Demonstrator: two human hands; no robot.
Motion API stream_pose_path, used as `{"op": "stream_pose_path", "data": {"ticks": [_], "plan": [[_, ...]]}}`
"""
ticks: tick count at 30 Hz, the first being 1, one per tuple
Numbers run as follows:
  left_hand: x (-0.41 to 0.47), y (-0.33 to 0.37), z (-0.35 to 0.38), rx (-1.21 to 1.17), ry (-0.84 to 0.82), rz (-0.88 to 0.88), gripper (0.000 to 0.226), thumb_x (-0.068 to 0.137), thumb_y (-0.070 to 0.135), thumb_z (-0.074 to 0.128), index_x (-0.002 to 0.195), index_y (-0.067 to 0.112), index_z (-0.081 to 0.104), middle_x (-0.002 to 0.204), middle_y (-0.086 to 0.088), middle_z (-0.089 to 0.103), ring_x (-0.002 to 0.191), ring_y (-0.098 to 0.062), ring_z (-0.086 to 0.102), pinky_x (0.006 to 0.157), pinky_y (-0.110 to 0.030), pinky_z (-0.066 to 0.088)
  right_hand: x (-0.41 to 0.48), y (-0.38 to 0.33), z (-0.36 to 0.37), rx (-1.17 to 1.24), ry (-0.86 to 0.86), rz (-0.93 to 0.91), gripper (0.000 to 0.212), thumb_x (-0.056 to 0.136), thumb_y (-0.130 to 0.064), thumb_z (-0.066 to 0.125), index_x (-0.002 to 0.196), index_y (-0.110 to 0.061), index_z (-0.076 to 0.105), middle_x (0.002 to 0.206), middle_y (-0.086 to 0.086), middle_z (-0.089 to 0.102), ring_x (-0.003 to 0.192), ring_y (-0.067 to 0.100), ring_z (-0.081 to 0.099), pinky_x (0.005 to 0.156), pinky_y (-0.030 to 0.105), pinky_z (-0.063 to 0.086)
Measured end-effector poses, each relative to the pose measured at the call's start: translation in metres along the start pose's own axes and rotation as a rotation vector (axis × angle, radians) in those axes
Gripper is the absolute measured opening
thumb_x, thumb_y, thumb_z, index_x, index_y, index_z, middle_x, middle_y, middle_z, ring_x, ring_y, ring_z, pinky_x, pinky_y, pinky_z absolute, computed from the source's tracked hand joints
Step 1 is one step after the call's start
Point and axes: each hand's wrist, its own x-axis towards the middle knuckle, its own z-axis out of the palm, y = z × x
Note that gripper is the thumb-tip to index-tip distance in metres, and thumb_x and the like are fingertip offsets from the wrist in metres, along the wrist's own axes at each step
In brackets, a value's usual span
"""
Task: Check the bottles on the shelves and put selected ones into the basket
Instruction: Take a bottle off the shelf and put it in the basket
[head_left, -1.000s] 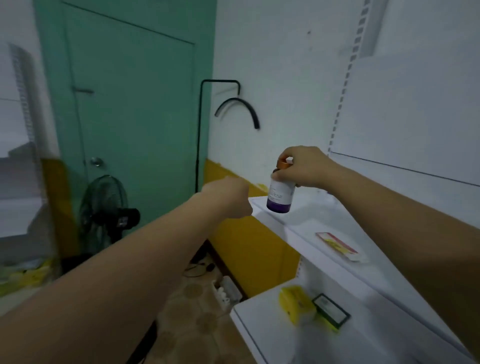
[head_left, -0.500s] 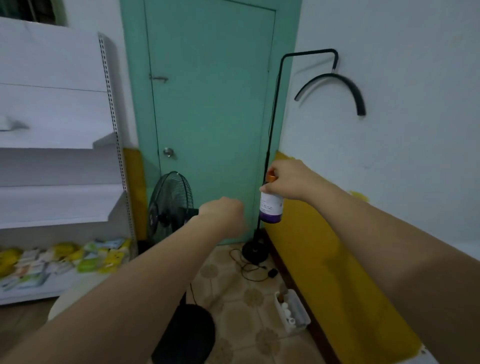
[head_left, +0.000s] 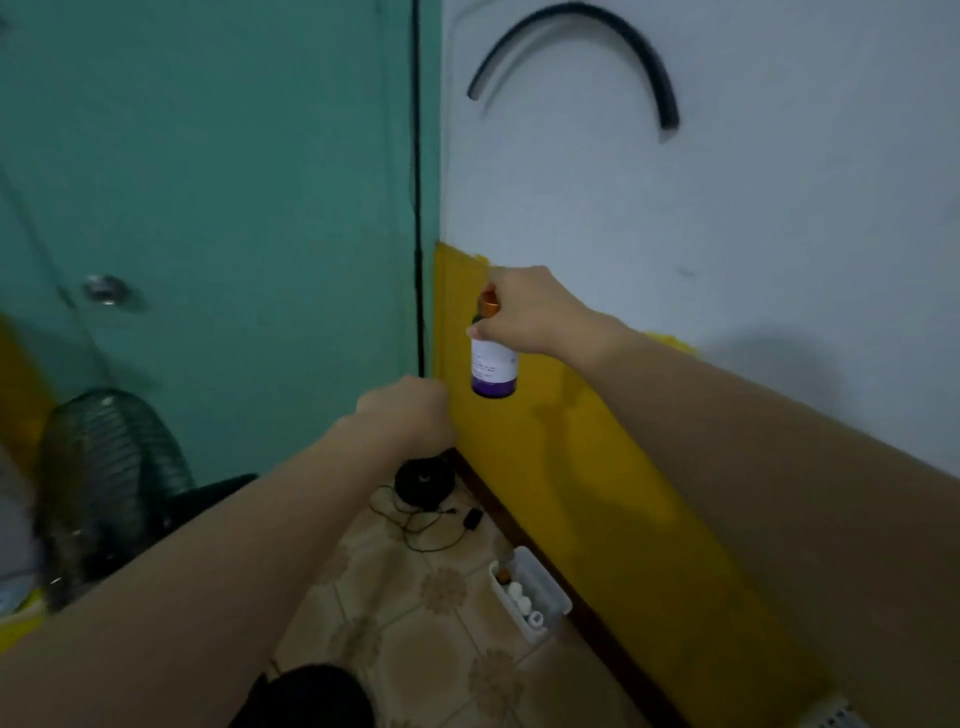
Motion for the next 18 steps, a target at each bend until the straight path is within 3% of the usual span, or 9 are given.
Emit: {"op": "stream_pose_path", "data": {"ticks": [3,6,11,13,16,18], "plan": [[0.066,0.001,0.021,0.013,-0.082,0.094,0.021,0.088,0.03,0.052,0.098,0.012,0.055,0.1,-0.004,0.056,0.097,-0.024,0.057,0.073,-0.032,0.045,0.037,0.039,0.012,-0.027,-0.004,0.109,0.04,0.086,-0.029,0.066,0.115,-0.003,0.057,0.113,0.013,0.06,0.106,0.026,0.056,0.079,0.034,0.048],[0.125,0.012,0.049,0.005,-0.183,0.189,0.022,0.088,0.033,0.053,0.095,0.013,0.06,0.096,-0.002,0.06,0.09,-0.021,0.059,0.073,-0.032,0.049,0.071,0.081,0.032,-0.101,-0.039,0.187,0.034,0.089,-0.025,0.062,0.115,-0.004,0.055,0.112,0.015,0.061,0.104,0.029,0.058,0.079,0.037,0.051],[0.222,0.046,0.107,-0.014,-0.29,0.296,0.023,0.09,0.033,0.054,0.075,0.017,0.047,0.087,-0.004,0.056,0.085,-0.022,0.056,0.073,-0.034,0.048,0.123,0.161,0.072,-0.122,-0.092,0.269,0.031,0.091,-0.023,0.058,0.115,-0.007,0.05,0.11,0.013,0.057,0.099,0.028,0.057,0.072,0.039,0.05],[0.259,0.06,0.139,-0.037,-0.288,0.348,0.02,0.091,0.034,0.051,0.083,0.016,0.052,0.094,-0.008,0.061,0.089,-0.023,0.059,0.08,-0.04,0.052,0.144,0.195,0.097,-0.116,-0.112,0.273,0.033,0.089,-0.021,0.061,0.116,-0.006,0.05,0.109,0.014,0.058,0.097,0.028,0.058,0.07,0.038,0.049],[0.305,0.076,0.191,0.019,-0.322,0.351,0.022,0.094,0.034,0.048,0.098,0.014,0.052,0.092,-0.006,0.055,0.083,-0.022,0.054,0.072,-0.036,0.048,0.17,0.245,0.146,-0.111,-0.155,0.274,0.035,0.088,-0.02,0.062,0.115,-0.004,0.047,0.106,0.016,0.055,0.085,0.028,0.053,0.061,0.033,0.038],[0.329,0.077,0.229,0.065,-0.33,0.356,0.028,0.094,0.035,0.048,0.112,0.014,0.051,0.102,-0.006,0.055,0.088,-0.021,0.054,0.071,-0.033,0.047,0.182,0.275,0.185,-0.083,-0.198,0.292,0.035,0.089,-0.018,0.063,0.117,-0.004,0.046,0.105,0.015,0.049,0.084,0.029,0.05,0.062,0.037,0.041]]}}
